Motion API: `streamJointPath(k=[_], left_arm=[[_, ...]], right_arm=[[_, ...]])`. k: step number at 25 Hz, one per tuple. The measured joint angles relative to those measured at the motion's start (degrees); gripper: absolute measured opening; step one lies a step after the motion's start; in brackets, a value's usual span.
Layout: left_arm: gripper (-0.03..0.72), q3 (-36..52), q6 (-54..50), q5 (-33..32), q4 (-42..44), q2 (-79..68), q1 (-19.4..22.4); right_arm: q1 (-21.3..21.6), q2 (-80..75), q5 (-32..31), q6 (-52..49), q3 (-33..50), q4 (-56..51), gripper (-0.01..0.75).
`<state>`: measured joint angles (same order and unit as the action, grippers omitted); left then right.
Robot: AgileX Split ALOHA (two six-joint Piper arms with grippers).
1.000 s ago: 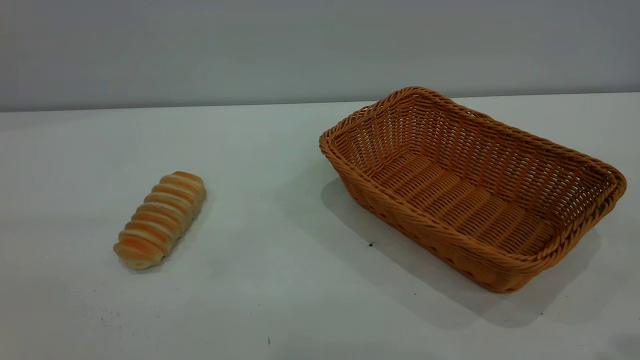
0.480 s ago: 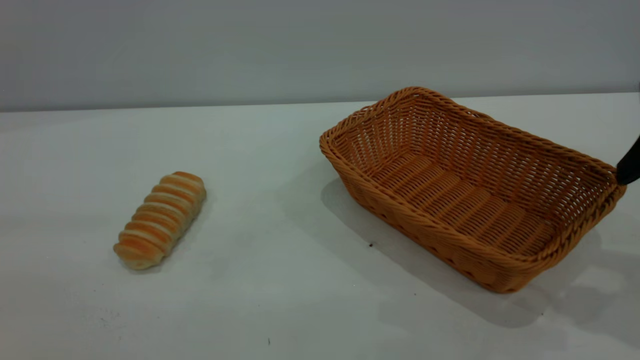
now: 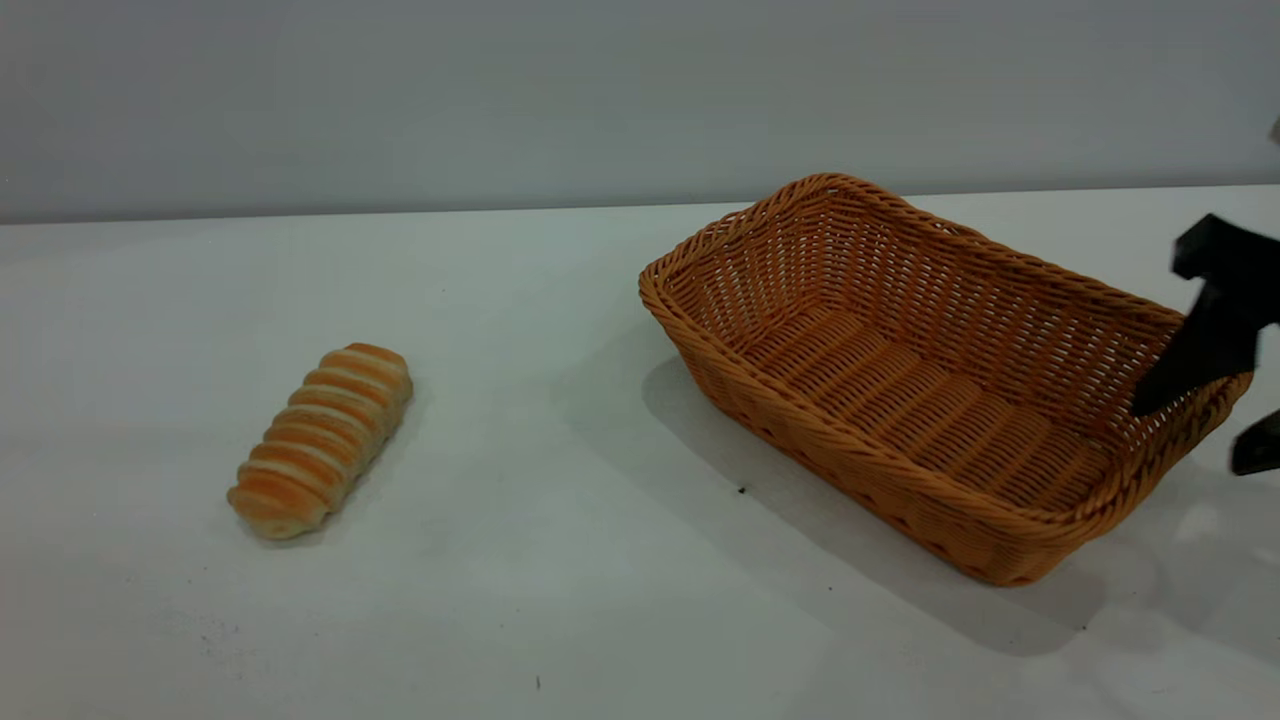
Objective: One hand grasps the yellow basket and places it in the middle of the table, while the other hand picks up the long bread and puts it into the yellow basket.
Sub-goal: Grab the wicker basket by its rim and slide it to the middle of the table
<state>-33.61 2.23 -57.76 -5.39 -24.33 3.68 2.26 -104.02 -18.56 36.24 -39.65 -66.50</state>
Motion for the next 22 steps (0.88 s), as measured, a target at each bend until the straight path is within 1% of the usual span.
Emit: streamJointPath(k=[2, 5, 7, 8, 9, 10, 14, 15, 17, 20, 22], left_arm=[[0.513, 0.00, 0.00, 0.04, 0.91, 0.00, 0.00], [0.513, 0.00, 0.00, 0.04, 1.60, 0.00, 0.00], [0.513, 0.00, 0.08, 0.04, 1.66, 0.00, 0.00], [0.513, 0.00, 0.08, 0.04, 1.72, 0.00, 0.00], [0.513, 0.00, 0.08, 0.04, 1.78, 0.00, 0.00], [0.513, 0.00, 0.08, 0.04, 1.78, 0.00, 0.00], [0.513, 0.00, 0.08, 0.04, 1.82, 0.00, 0.00], [0.513, 0.00, 0.08, 0.04, 1.82, 0.00, 0.00], [0.513, 0.00, 0.08, -0.01, 1.82, 0.00, 0.00], [0.513, 0.00, 0.02, -0.12, 1.82, 0.00, 0.00], [0.513, 0.00, -0.02, -0.13, 1.82, 0.00, 0.00]], right_arm=[[0.00, -3.05, 0.00, 3.08, -1.11, -3.94, 0.581], [0.00, -8.41, 0.05, 4.86, -3.43, -7.16, 0.569], [0.00, -11.87, -0.01, 5.06, -5.16, -8.16, 0.538], [0.00, -13.03, -0.23, 5.06, -5.88, -8.56, 0.509], [0.00, -14.06, -0.47, 5.06, -6.36, -8.81, 0.472], [0.00, -14.62, -0.81, 5.06, -6.71, -9.12, 0.411], [-0.05, -14.74, -1.93, 4.35, -7.44, -9.88, 0.106], [-0.05, -14.74, -2.31, 5.20, -7.44, -8.69, 0.090], [-0.19, -14.87, -3.71, 5.72, -7.33, -7.74, 0.092], [-0.33, -14.87, -3.95, 6.36, -7.52, -7.66, 0.092], [-1.39, -14.97, -4.27, 6.54, -8.40, -6.59, 0.092]])
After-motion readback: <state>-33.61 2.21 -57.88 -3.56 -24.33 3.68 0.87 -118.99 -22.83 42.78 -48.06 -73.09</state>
